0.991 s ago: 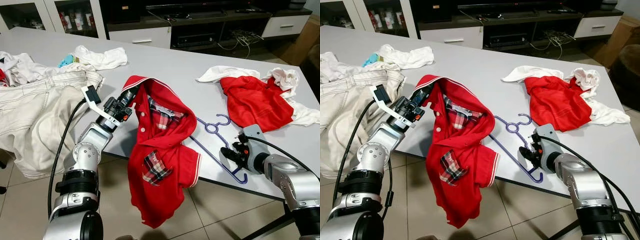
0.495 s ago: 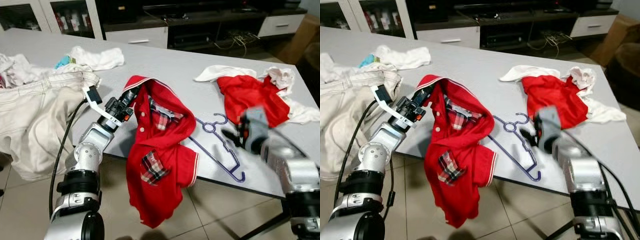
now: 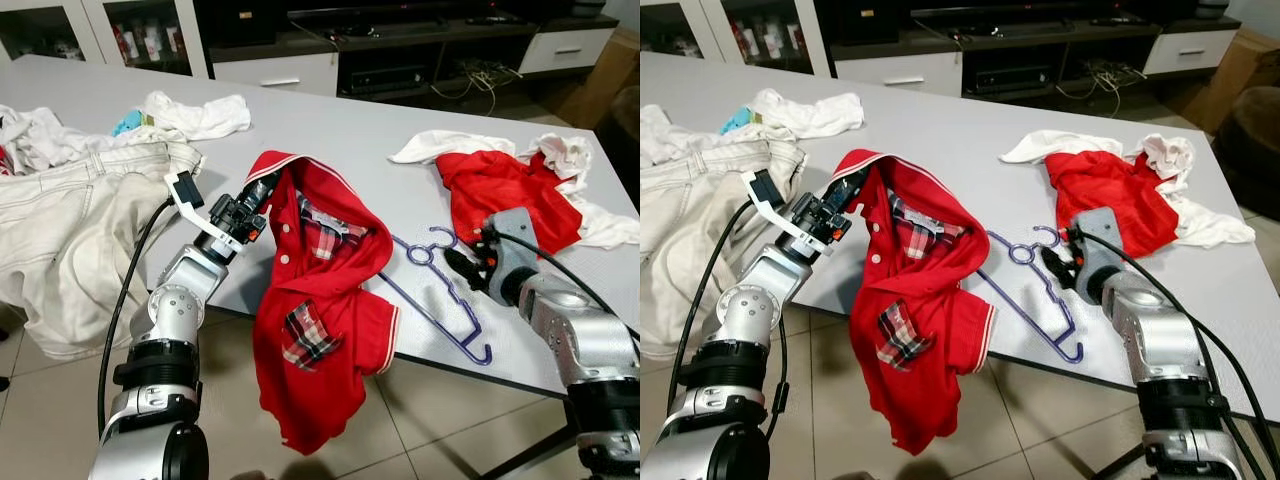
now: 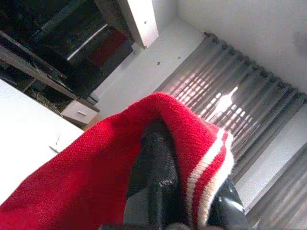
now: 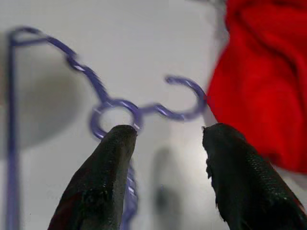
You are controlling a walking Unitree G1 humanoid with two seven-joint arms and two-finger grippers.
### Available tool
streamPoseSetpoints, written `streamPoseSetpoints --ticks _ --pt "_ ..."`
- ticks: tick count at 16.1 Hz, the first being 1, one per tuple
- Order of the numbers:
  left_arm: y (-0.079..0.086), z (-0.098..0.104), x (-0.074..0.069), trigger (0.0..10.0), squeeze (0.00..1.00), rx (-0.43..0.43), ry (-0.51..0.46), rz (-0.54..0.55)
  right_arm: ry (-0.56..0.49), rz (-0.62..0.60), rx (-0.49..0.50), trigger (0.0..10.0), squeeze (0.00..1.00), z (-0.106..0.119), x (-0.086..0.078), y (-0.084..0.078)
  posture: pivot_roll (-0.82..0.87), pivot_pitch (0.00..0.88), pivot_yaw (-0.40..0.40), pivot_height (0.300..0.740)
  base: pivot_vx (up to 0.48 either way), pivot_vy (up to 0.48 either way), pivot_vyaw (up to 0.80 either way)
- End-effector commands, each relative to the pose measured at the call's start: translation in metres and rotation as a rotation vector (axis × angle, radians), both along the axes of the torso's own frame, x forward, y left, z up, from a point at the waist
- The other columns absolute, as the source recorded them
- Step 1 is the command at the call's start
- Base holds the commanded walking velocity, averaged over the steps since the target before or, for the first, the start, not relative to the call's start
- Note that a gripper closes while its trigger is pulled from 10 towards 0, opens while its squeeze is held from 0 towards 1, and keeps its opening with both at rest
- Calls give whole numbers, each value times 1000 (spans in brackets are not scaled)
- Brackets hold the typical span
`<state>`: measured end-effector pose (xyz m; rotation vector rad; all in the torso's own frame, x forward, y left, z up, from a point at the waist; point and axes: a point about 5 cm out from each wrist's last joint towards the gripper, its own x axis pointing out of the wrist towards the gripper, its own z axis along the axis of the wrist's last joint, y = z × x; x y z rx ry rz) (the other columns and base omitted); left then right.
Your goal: Hang hanger
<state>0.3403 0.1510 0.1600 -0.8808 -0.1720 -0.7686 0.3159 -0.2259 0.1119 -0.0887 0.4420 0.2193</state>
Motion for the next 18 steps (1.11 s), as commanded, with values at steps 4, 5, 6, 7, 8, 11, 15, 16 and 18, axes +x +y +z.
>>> streamPoseSetpoints --ticks 4,5,6,7,8,11,15,16,18 --pt "-1 12 3 0 0 2 -41 -4 -18 -48 -28 10000 0 -2 6 0 -85 0 21 740 0 0 0" --pt "-1 12 3 0 0 2 -41 -4 -17 -49 -28 10000 0 -2 6 0 -85 0 21 740 0 0 0" --pt "-1 12 3 0 0 2 -41 -4 -9 -39 -28 10000 0 -6 7 4 -85 0 22 740 0 0 0" --pt "-1 12 3 0 0 3 -41 -5 -1 -28 -30 10000 0 -9 7 7 -85 0 22 740 0 0 0" --pt "-1 12 3 0 0 3 -41 -5 12 -17 -32 10000 0 -13 6 9 -85 0 22 740 0 0 0" --pt "-1 13 3 0 0 5 -43 -6 43 0 -35 10000 0 -24 2 15 -86 0 27 740 0 0 0" --pt "-1 13 3 0 0 5 -44 -8 63 2 -40 10000 0 -31 1 15 -87 0 29 740 0 0 0" --pt "-1 13 3 0 0 5 -43 -8 66 0 -42 10000 0 -32 0 14 -88 0 29 740 0 0 0" --pt "-1 13 3 0 0 5 -43 -8 68 -4 -42 10000 0 -33 0 13 -89 0 29 740 0 0 0"
